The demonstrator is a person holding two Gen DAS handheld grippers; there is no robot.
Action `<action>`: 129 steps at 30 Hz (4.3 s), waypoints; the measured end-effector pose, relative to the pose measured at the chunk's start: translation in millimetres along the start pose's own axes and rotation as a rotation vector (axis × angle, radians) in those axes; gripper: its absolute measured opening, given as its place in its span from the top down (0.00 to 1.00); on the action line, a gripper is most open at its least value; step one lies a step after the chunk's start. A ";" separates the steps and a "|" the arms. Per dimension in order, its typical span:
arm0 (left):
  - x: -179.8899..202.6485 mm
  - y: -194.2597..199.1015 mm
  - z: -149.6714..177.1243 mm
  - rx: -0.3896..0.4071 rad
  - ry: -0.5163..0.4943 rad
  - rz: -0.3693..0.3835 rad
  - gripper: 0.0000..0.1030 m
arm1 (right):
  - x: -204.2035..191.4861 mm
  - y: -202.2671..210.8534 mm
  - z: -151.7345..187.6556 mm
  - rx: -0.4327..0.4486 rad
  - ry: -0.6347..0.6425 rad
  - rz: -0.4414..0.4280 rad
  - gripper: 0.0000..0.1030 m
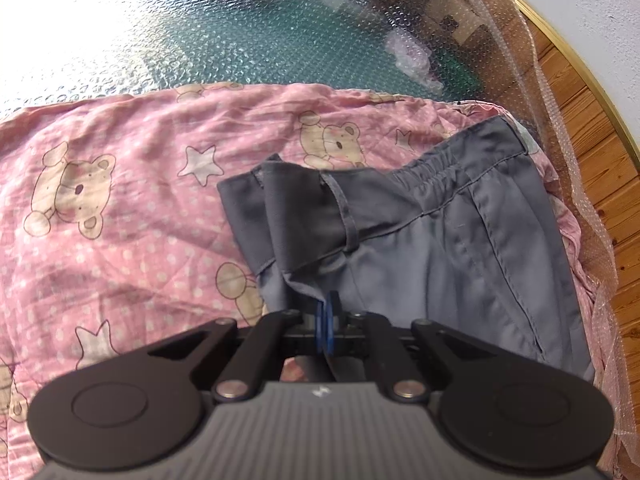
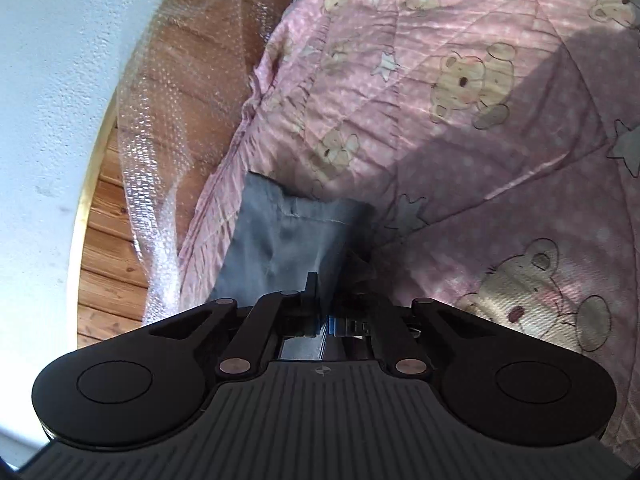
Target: Fold clothes
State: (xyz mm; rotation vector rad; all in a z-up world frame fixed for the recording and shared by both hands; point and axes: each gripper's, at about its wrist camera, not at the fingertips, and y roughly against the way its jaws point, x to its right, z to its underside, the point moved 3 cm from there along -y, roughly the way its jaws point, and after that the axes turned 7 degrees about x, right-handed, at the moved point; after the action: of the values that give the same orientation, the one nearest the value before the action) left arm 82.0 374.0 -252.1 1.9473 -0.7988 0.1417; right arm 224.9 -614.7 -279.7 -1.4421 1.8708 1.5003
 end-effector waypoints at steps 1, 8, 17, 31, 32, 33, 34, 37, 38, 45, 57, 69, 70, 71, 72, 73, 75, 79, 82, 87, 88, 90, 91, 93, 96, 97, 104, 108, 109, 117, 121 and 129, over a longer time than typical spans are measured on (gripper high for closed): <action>-1.1 -0.3 -1.1 -0.004 -0.003 0.008 0.96 | -7.9 9.2 -0.4 0.018 0.006 -0.004 0.99; -10.1 -5.9 -14.2 -0.062 -0.027 0.071 0.96 | -39.8 152.8 21.0 0.180 0.014 0.056 1.00; -6.6 -1.8 -34.3 -0.070 -0.039 0.186 0.99 | 13.8 116.0 40.9 0.095 0.065 0.298 1.00; -59.6 -1.9 -15.6 -0.064 0.179 0.252 0.89 | 5.5 108.0 31.2 0.069 0.060 0.330 0.99; -60.0 6.5 -14.1 -0.051 0.196 0.242 0.85 | 10.5 108.5 34.4 0.057 0.060 0.336 0.99; -59.4 16.1 -11.1 -0.036 0.208 0.232 0.63 | 14.2 108.7 37.2 0.049 0.063 0.342 0.98; -57.1 23.9 -4.8 -0.027 0.211 0.232 0.37 | 17.7 108.6 39.5 0.040 0.062 0.346 0.98; -47.0 37.5 16.6 -0.030 0.214 0.255 0.30 | 26.3 108.3 43.7 0.038 0.048 0.349 0.91; -41.5 34.4 24.3 -0.054 0.211 0.276 0.30 | 28.6 108.0 44.3 0.040 0.042 0.348 0.90; -5.2 10.8 7.0 0.027 0.158 0.300 0.86 | 30.9 105.1 41.1 0.035 0.046 0.340 0.87; -19.9 17.8 -30.1 -0.094 -0.018 0.123 0.96 | 44.4 158.3 83.3 0.018 0.101 0.341 0.98; -75.2 44.0 -76.3 0.025 -0.025 -0.077 0.57 | 32.6 188.6 44.1 0.074 0.404 0.532 0.63; -78.7 51.0 -79.4 0.037 -0.032 -0.105 0.58 | 27.7 191.1 36.5 0.073 0.441 0.512 0.63; -82.1 58.1 -82.5 0.049 -0.039 -0.134 0.59 | 22.8 193.7 28.8 0.072 0.477 0.491 0.63; -80.5 68.8 -81.5 0.061 -0.029 -0.132 0.59 | 13.4 189.4 19.7 0.056 0.502 0.417 0.62; -73.1 80.0 -76.7 0.072 -0.028 -0.119 0.59 | 3.4 178.5 12.7 0.035 0.533 0.355 0.60; -52.6 96.5 -60.9 0.079 -0.041 -0.116 0.56 | -19.7 145.0 0.3 -0.026 0.598 0.226 0.42; 8.2 105.3 -8.8 0.035 -0.091 -0.143 0.55 | -50.3 55.2 -7.8 -0.205 0.714 0.061 0.39; 62.5 109.0 33.2 0.001 -0.126 -0.098 0.55 | -56.0 22.0 5.7 -0.285 0.819 -0.015 0.89; 170.8 108.4 111.5 -0.057 -0.381 0.020 0.55 | -77.4 83.1 29.4 -0.191 0.989 -0.170 0.98; 188.1 104.2 126.2 -0.073 -0.439 0.035 0.55 | -78.0 94.4 33.3 -0.193 1.011 -0.193 0.98; 217.4 95.1 157.1 -0.105 -0.538 0.067 0.55 | -76.5 112.2 39.5 -0.204 1.041 -0.223 0.98; 230.0 89.9 174.7 -0.120 -0.580 0.083 0.55 | -74.2 113.0 39.9 -0.217 1.043 -0.221 0.98; 246.2 84.2 201.5 -0.144 -0.613 0.110 0.55 | -68.5 109.3 36.5 -0.234 1.037 -0.204 0.98; 261.7 81.3 228.4 -0.170 -0.633 0.140 0.55 | -60.5 88.3 22.2 -0.268 0.989 -0.190 0.98; 265.8 80.6 236.1 -0.179 -0.640 0.147 0.55 | -60.4 80.7 21.6 -0.283 0.993 -0.201 0.98; 264.0 65.2 274.7 -0.254 -0.724 0.078 0.55 | -42.8 28.7 14.0 -0.431 0.986 -0.167 0.70; 246.6 50.8 285.1 -0.255 -0.760 -0.007 0.55 | -25.7 30.2 -30.5 -0.419 0.732 -0.243 0.63; 241.6 49.0 285.2 -0.250 -0.749 -0.017 0.55 | -18.8 28.9 -40.8 -0.401 0.679 -0.237 0.62; 224.0 49.7 274.4 -0.224 -0.723 -0.038 0.62 | -23.6 11.3 -18.7 -0.442 0.918 -0.218 0.72; 215.5 54.3 258.9 -0.184 -0.667 -0.083 0.63 | -41.3 21.0 -6.0 -0.437 0.957 -0.292 0.76; 209.8 44.7 251.2 -0.195 -0.646 -0.113 0.62 | -42.3 3.8 2.5 -0.426 0.970 -0.234 1.00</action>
State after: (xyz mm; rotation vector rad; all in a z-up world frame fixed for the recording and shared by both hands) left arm 160.5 53.2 -257.6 1.8523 -1.0617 -0.6409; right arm 238.9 -592.2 -246.4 -2.8502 1.7356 1.2052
